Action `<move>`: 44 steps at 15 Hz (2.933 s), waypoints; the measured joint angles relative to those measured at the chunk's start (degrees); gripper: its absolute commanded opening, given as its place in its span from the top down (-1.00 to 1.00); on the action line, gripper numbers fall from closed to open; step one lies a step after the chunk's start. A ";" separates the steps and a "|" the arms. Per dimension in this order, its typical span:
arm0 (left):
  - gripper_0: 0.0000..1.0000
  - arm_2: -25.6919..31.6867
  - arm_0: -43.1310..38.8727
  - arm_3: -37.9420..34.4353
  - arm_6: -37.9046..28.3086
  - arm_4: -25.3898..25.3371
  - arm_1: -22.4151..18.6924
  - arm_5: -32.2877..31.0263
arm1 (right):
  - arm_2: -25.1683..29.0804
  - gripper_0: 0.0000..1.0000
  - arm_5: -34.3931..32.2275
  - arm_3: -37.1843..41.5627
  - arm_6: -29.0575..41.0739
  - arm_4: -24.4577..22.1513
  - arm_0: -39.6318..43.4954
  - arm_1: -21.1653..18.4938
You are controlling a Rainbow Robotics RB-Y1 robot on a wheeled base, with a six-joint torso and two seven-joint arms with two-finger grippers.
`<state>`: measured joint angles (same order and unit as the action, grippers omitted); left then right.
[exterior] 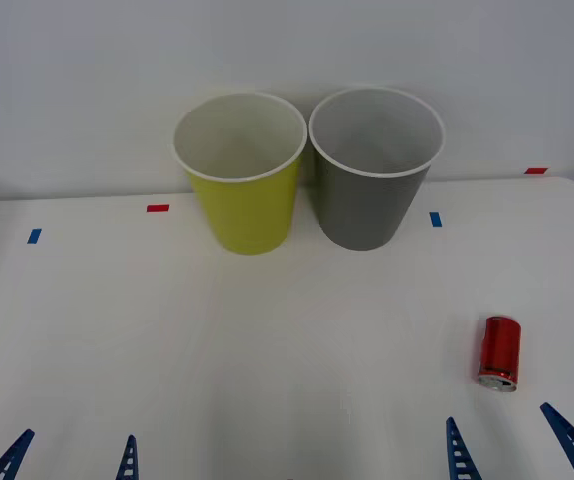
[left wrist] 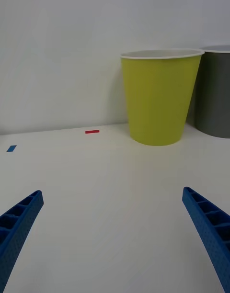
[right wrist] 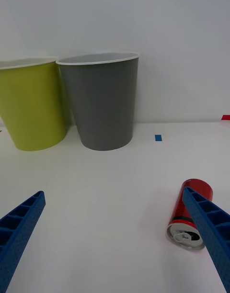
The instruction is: Put cans in the gray bin and PET bottles in the light green bin.
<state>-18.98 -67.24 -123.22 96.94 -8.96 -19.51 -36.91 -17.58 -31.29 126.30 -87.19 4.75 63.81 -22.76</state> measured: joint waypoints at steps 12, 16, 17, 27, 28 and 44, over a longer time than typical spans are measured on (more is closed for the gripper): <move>-1.00 0.00 0.00 0.00 0.00 0.00 0.00 0.00 | 0.00 -1.00 0.00 0.00 0.00 0.00 0.00 0.00; -1.00 0.00 0.00 0.00 0.00 0.00 0.00 0.00 | 0.00 -1.00 0.00 0.00 0.00 0.00 0.00 0.00; -1.00 0.00 0.00 0.00 0.00 0.00 0.00 0.00 | 0.00 -1.00 0.00 0.00 0.00 0.00 0.00 0.00; -1.00 0.00 0.00 0.00 0.00 0.00 0.00 0.00 | 0.02 -1.00 0.42 -1.82 -0.17 -0.47 -0.66 0.75; -1.00 0.00 0.00 0.00 0.00 0.00 0.00 0.00 | 0.38 -1.00 0.34 -1.90 -0.41 -1.88 -0.82 1.30; -1.00 0.00 0.00 0.00 0.00 0.00 0.00 0.00 | 8.05 -1.00 20.70 8.22 0.56 10.84 -2.56 5.02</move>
<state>-18.98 -67.23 -123.23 96.94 -8.96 -19.51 -36.91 -9.53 -10.58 134.52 -86.63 15.58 61.25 -17.74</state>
